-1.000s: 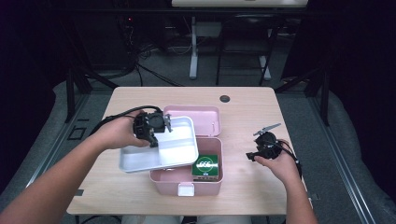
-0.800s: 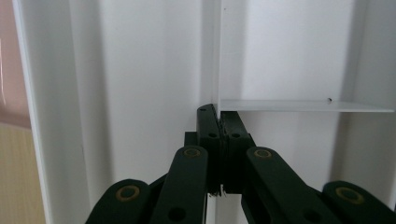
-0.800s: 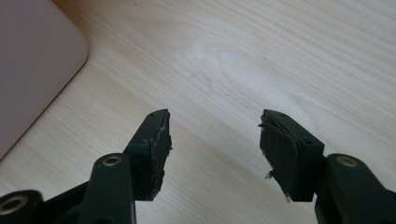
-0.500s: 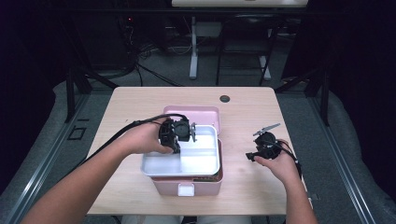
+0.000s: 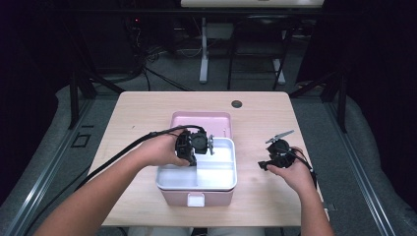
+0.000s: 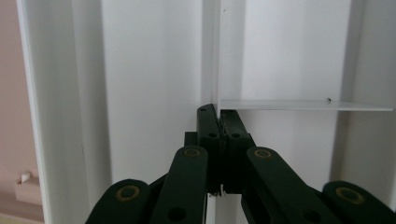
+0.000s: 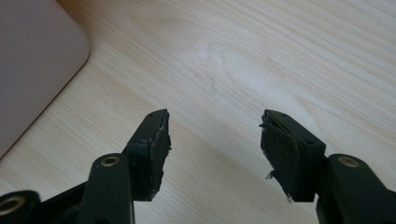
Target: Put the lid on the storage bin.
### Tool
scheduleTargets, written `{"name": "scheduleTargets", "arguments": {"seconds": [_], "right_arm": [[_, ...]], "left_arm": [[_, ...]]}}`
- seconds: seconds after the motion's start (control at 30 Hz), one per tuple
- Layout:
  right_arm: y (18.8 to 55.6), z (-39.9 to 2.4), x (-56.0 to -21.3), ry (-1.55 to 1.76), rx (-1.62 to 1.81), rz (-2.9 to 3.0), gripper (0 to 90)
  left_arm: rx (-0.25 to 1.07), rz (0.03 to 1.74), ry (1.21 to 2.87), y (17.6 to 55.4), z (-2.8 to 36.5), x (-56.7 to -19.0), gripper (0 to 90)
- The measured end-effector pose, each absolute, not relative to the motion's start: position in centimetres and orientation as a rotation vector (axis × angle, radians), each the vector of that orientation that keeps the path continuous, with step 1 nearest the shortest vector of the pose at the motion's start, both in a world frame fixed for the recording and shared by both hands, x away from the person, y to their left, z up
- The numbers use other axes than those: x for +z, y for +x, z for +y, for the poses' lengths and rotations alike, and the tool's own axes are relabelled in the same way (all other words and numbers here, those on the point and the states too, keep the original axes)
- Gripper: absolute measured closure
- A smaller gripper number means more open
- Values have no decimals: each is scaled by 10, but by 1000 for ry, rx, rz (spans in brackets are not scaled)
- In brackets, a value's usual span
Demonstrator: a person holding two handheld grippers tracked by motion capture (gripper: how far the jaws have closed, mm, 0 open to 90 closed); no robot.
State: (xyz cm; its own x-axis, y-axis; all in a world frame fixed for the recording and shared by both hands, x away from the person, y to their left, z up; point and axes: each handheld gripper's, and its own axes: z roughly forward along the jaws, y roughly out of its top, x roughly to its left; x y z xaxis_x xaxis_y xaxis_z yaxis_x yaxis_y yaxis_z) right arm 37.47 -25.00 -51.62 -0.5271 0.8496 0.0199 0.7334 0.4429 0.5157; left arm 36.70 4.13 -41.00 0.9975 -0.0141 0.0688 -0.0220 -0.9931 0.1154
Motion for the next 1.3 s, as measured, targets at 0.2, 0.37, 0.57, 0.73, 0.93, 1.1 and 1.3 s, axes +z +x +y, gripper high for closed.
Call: {"name": "scheduleTargets", "arguments": {"seconds": [0.2, 0.37, 0.57, 0.73, 0.93, 1.1, 1.3], "right_arm": [[375, -250, -516, 1372, 695, 2455, 416], [375, -250, -516, 1371, 696, 2457, 415], [374, -250, -516, 1376, 698, 2451, 415], [374, -250, -516, 1375, 697, 2449, 415], [374, -249, -516, 1375, 695, 2450, 414], [374, -250, -516, 1376, 692, 2448, 414], [375, -250, -518, 1384, 698, 2425, 401]], "left_arm": [[104, -37, 3031, 367, 40, -416, 891], [90, -4, 3015, 367, 45, -421, 858], [86, 58, 3013, 367, 64, -415, 836], [89, 100, 3009, 368, 80, -417, 833], [95, 133, 3007, 370, 94, -422, 825], [92, 153, 2936, 369, 104, -429, 819], [80, 209, 2864, 369, 115, -437, 820]]}}
